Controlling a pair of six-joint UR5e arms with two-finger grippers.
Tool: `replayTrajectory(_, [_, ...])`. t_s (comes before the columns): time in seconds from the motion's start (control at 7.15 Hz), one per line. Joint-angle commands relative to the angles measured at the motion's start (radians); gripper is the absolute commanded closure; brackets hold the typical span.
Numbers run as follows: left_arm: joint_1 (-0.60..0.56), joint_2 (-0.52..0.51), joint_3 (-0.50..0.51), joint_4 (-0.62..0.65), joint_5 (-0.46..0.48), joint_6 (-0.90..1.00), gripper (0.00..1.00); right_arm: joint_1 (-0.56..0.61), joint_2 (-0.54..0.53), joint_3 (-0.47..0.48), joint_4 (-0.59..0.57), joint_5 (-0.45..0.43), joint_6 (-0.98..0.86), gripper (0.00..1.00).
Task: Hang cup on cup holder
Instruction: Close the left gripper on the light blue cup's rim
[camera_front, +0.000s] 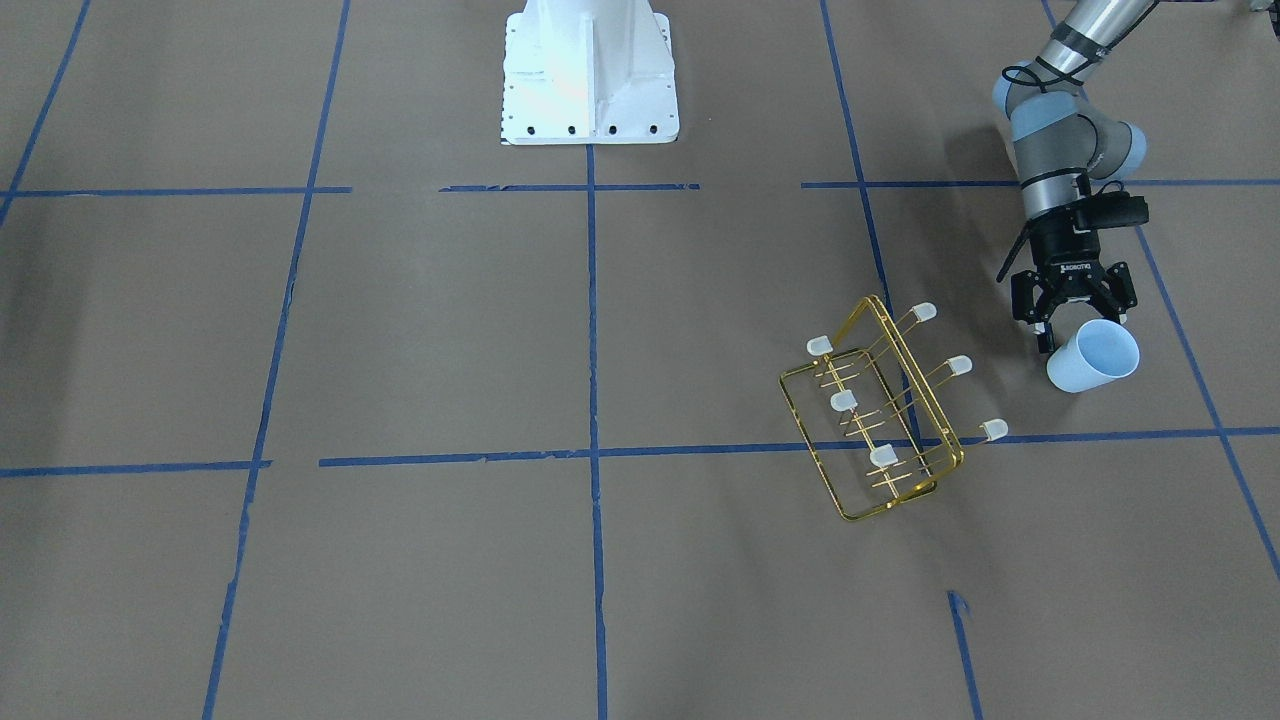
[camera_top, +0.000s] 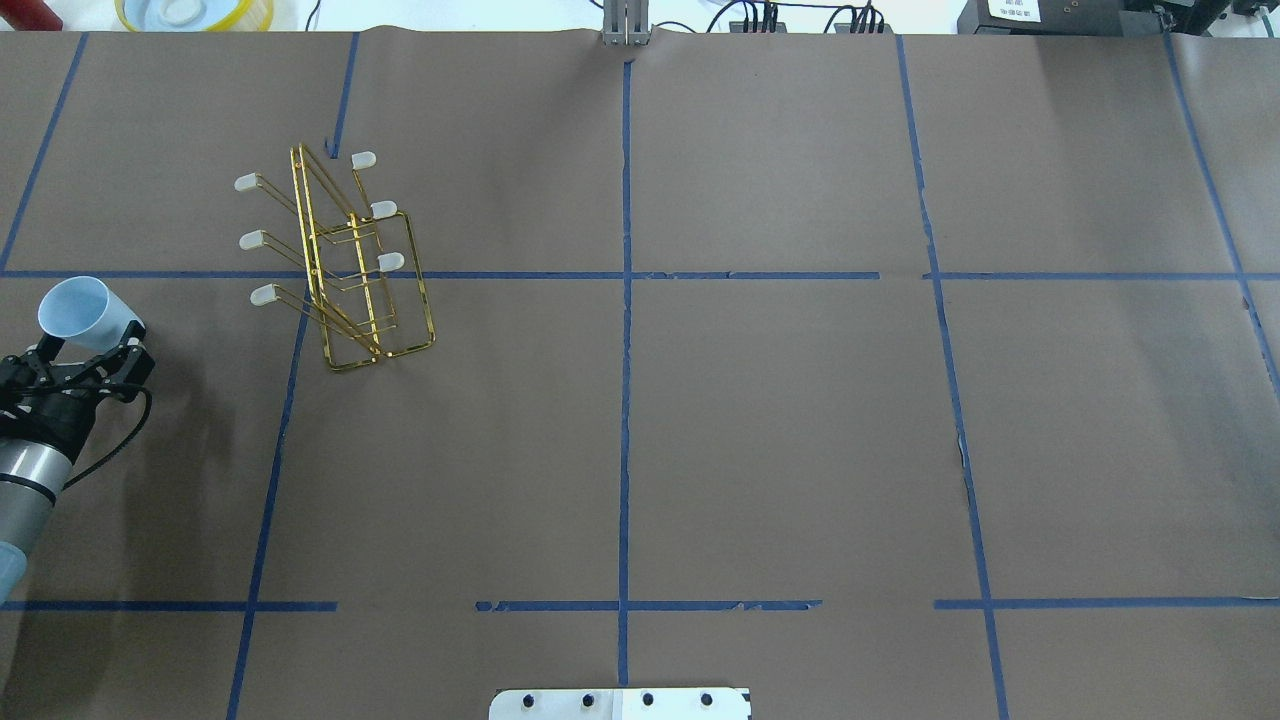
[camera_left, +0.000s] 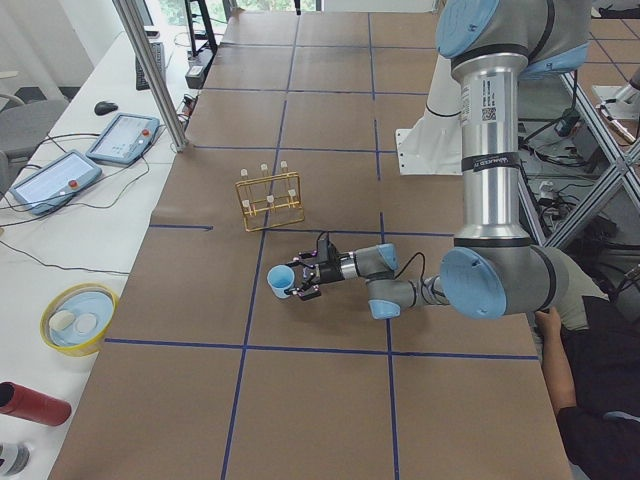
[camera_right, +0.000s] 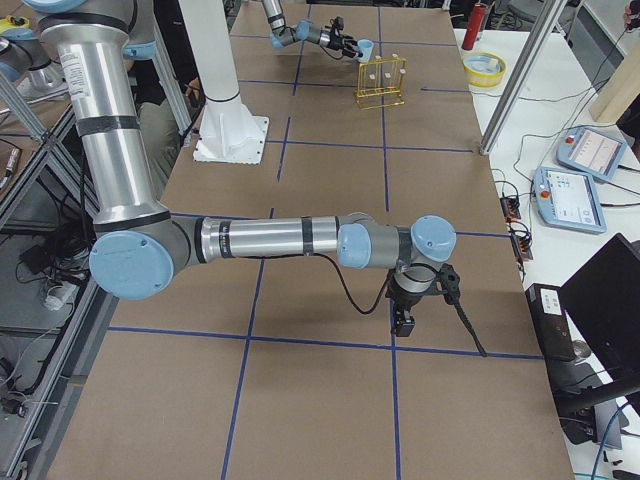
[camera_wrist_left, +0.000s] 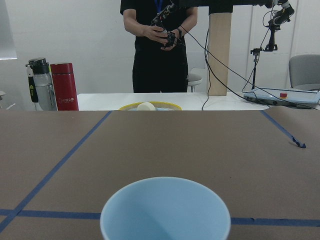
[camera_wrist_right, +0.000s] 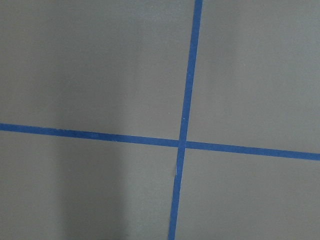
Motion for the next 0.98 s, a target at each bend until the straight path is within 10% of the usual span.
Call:
replayTrajectory(0.0, [0.0,-0.019,0.031,0.001,-0.004,-0.016,0.0,0.0,0.0,0.0,0.0,0.0,0.0,0.0])
replayTrajectory(0.84, [-0.053,-0.034,0.057,0.004,-0.042,-0.047,0.0,0.0,0.0,0.0,0.0,0.0,0.0,0.0])
